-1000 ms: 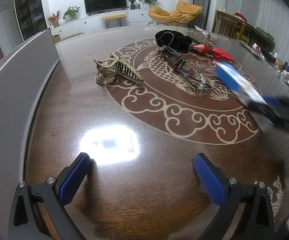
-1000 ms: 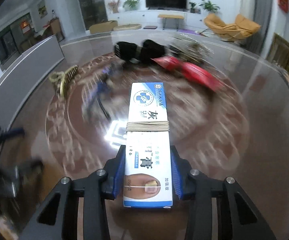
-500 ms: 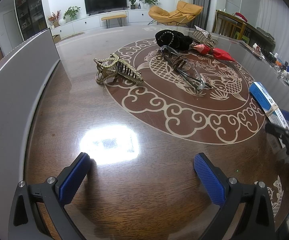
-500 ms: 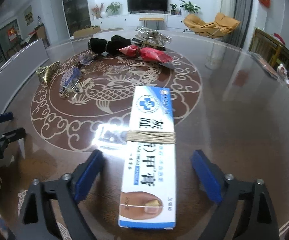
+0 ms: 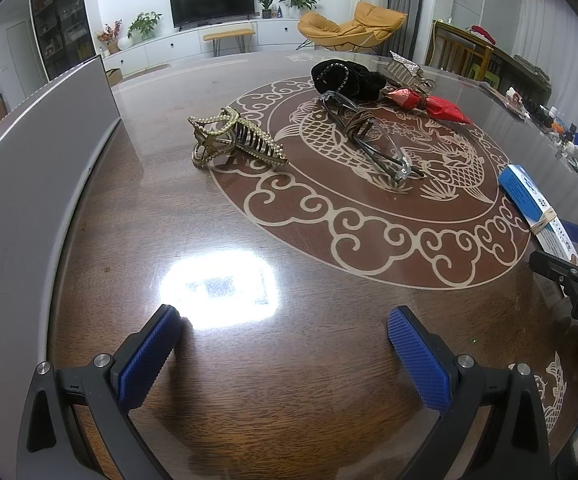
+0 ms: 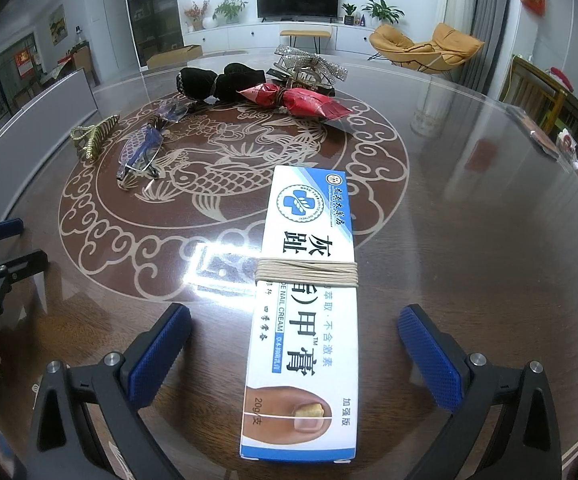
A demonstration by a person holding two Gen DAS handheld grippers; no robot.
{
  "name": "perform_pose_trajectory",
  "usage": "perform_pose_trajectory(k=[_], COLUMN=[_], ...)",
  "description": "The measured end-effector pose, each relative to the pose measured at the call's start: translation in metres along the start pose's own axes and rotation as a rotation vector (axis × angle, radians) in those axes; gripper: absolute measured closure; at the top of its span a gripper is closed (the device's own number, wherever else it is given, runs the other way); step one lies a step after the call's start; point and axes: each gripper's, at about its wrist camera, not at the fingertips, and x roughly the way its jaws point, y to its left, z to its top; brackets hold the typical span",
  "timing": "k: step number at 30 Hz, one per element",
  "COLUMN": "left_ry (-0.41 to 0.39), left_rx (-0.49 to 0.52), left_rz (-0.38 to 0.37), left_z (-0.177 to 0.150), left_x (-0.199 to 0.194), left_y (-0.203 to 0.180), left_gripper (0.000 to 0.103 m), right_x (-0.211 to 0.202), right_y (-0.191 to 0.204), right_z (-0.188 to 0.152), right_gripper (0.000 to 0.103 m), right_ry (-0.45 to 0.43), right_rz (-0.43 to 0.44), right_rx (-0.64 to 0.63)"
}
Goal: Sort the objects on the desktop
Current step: 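Close the left tool on the black-framed eyeglasses while the right tool holds the box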
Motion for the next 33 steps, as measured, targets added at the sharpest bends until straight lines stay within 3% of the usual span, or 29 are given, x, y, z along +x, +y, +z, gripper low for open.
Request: perform_pose_trajectory(k=[4, 7, 8, 13, 18, 21, 23, 33], left_ry=[0.057, 0.020, 0.005, -0.047, 0.046, 0.090, 0.063, 0.055], left_rx=[-0.027, -0.060, -0.063, -0.052, -0.001, -0.027, -0.034, -0.033], left_rz=[0.004, -0.122, -0.129, -0.108, -0.036, 0.011, 0.034, 0.023], left_z=[0.010, 0.029, 0.035, 0.092, 0.133, 0.141, 0.142, 0.147], left_x=[0.005, 0.002, 0.001, 0.015, 0.066, 0.095, 0.096, 0.101], left_y=[-0.003, -0.011, -0.014, -0.037, -0.066, -0.070, -0.071, -0.073], left_gripper=[0.000, 0.000, 0.000, 0.000, 0.000, 0.000, 0.000, 0.000], right_x=[-0.002, -0.001, 0.000, 0.000, 0.000, -0.001, 0.000, 0.000], right_y=[-0.001, -0.001, 0.000, 0.000, 0.000, -0.001, 0.000, 0.000], right_z=[0.001, 0.001, 0.000, 0.000, 0.000, 0.001, 0.000, 0.000], right_gripper=[0.000, 0.000, 0.000, 0.000, 0.000, 0.000, 0.000, 0.000], right_ry=[0.000, 0.000, 0.000, 0.000, 0.000, 0.000, 0.000, 0.000], right_rz=[0.000, 0.000, 0.000, 0.000, 0.000, 0.000, 0.000, 0.000], right_rx=[0.000, 0.000, 0.000, 0.000, 0.000, 0.000, 0.000, 0.000])
